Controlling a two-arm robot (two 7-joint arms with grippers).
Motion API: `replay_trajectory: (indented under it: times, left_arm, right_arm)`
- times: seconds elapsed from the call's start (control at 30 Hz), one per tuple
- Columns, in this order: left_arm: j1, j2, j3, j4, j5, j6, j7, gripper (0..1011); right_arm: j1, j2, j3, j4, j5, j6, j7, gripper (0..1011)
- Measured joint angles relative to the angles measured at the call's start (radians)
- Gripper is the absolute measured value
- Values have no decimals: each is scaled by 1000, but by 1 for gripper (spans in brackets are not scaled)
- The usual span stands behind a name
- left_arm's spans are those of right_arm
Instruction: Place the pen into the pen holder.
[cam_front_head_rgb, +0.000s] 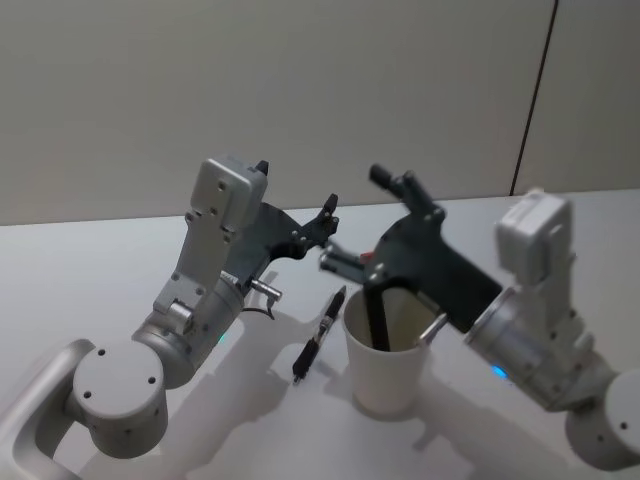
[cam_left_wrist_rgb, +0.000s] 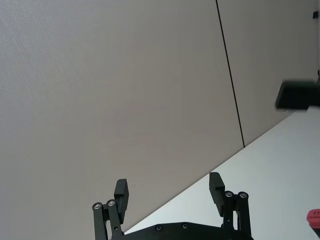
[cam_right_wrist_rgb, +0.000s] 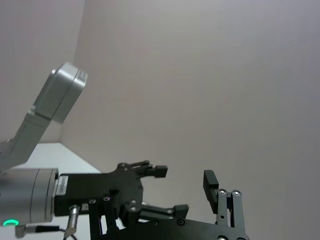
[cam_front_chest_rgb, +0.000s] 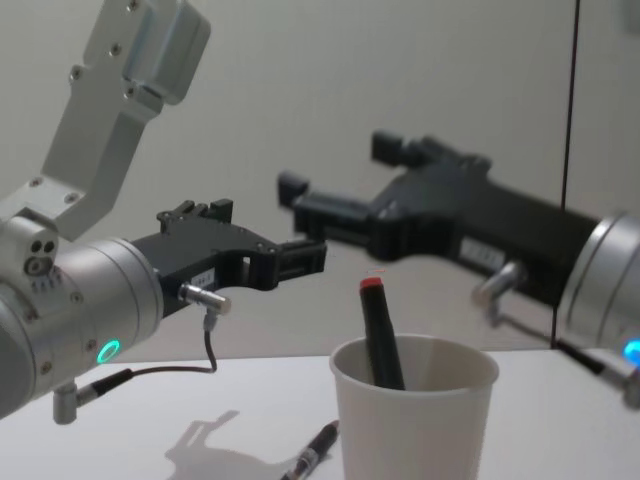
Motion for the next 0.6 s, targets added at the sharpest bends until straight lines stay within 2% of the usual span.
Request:
replay_trajectory:
  times: [0.33, 0.53, 0.6]
  left_arm:
    - [0, 0, 0, 0, 0, 0, 0, 1004]
    - [0, 0, 0, 0, 0, 0, 0, 1004]
    - [0, 0, 0, 0, 0, 0, 0, 1004]
  right_arm:
    - [-16, 43, 47, -70, 72, -36, -66, 1002]
    - [-29, 66, 71, -94, 91, -38, -118, 1002]
    - [-37, 78, 84, -103, 95, -32, -153, 1001]
